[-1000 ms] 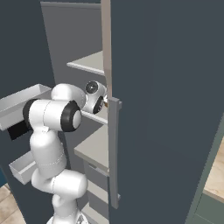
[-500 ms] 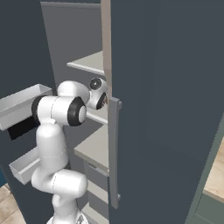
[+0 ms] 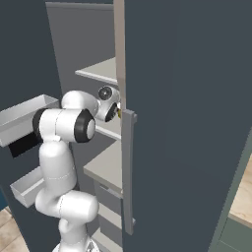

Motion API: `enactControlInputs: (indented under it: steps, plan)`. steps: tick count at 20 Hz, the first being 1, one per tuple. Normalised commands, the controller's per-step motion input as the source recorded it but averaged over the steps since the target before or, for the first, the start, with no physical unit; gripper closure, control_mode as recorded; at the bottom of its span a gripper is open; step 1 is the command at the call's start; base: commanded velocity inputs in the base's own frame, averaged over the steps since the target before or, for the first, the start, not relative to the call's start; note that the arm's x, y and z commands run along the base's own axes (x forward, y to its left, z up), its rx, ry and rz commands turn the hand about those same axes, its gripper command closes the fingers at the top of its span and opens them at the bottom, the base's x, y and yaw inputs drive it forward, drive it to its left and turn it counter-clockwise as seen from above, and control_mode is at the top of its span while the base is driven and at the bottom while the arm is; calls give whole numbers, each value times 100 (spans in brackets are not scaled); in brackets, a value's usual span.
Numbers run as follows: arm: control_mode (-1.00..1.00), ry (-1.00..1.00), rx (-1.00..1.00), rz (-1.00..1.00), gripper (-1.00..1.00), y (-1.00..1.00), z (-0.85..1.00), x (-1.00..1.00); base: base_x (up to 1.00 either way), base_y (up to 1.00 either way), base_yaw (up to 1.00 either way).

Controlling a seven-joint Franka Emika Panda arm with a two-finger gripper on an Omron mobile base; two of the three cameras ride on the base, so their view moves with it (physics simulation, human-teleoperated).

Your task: Take the lemon wedge and mango from the highest rack and move them to the second highest rack where the lime and squash are located, to maximize freezer space. Close the freezer door after rearranging.

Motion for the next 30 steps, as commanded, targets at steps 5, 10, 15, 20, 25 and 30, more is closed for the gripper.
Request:
enactControlInputs:
  steps: [5, 10, 15, 20, 25, 30]
  plan:
    - [-100, -15, 6, 0, -100, 0, 1, -80, 0, 0, 0]
    - [-100, -13, 10, 0, -100, -1, 44, -86, 0, 0, 0]
    - [-100, -3, 16, 0, -100, 0, 95, -55, 0, 0, 0]
    - [-100, 3, 31, 0, -100, -1, 100, -40, 0, 0, 0]
    - [-100, 20, 33, -2, -100, -2, 95, -44, 0, 0, 0]
    - [-100, 22, 20, -11, -100, -12, 75, -49, 0, 0, 0]
